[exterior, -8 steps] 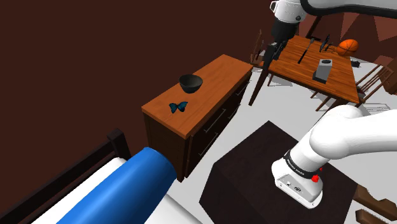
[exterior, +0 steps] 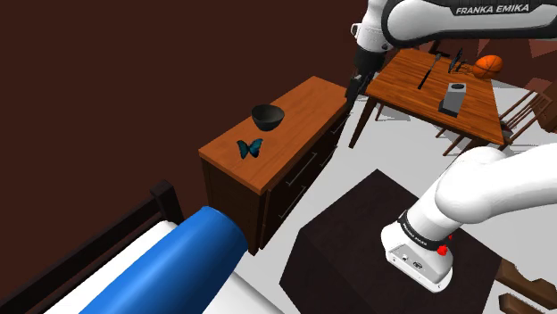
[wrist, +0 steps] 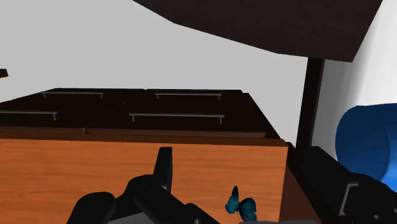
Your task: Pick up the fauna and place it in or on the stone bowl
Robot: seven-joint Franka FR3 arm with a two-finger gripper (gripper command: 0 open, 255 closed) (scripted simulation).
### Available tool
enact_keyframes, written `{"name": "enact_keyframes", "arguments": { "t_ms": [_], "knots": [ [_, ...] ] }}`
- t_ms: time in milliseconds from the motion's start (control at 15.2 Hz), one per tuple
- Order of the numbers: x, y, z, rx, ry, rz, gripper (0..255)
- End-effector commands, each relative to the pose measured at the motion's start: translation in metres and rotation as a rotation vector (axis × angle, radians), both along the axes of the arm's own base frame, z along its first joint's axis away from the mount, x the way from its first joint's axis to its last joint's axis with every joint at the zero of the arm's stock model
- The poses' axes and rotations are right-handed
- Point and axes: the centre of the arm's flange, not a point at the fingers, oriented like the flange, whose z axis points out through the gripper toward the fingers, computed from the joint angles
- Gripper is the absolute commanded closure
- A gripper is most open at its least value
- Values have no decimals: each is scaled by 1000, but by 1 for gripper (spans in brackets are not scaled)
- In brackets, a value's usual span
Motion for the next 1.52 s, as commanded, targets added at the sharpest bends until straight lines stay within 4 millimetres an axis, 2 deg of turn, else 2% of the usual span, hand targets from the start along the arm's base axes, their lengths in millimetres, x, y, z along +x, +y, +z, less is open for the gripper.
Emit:
{"name": "enact_keyframes", "arguments": {
  "t_ms": [0, 726, 1452],
  "knots": [
    [21, 2, -17, 7, -1, 28, 0],
    [117, 24, -120, 43, 7, 177, 0],
    [208, 64, -223, 79, 15, 325, 0]
  ]
}}
